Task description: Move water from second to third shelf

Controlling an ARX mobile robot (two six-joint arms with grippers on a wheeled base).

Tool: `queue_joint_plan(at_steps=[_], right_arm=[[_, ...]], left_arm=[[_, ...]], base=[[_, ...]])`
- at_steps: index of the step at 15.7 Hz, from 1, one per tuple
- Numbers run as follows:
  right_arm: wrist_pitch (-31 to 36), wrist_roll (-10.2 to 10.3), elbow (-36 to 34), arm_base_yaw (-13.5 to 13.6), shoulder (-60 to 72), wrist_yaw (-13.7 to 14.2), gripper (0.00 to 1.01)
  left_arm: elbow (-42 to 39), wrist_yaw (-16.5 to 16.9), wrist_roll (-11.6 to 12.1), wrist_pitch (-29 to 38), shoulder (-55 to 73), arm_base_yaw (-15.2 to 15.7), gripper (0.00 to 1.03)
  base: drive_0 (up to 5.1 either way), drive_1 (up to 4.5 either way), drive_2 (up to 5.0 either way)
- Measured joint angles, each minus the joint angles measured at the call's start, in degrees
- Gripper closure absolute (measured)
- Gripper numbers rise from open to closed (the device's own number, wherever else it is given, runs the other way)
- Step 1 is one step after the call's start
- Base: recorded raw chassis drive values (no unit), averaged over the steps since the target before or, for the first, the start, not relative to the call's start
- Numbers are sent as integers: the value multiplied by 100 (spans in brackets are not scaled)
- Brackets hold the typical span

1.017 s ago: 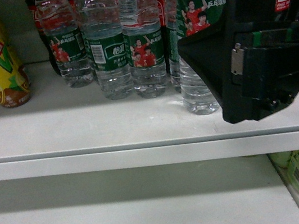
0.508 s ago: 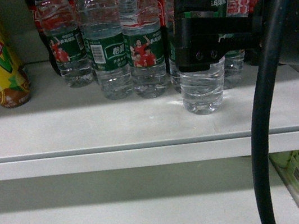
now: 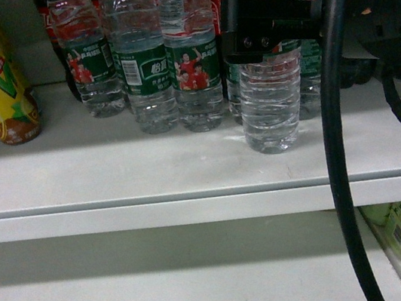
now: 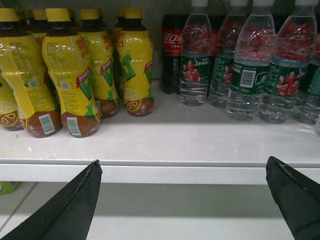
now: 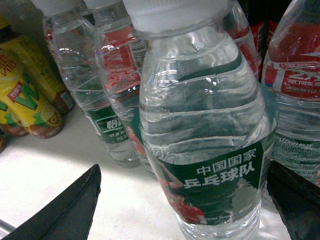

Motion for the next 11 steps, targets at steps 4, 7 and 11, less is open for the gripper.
queue_joint_plan(at_steps=[4, 7, 11], right_arm=[[-205, -39, 461, -7, 433, 87, 3], [-280, -48, 798, -11, 713, 214, 3], [-249, -52, 977, -7, 964, 413, 3]], left_arm=[[0, 0, 0, -2, 0, 0, 5], [0, 0, 0, -2, 0, 0, 5], [0, 0, 2, 0, 0, 0, 5]], base=[[0, 0, 0], [0, 0, 0], [0, 0, 0]])
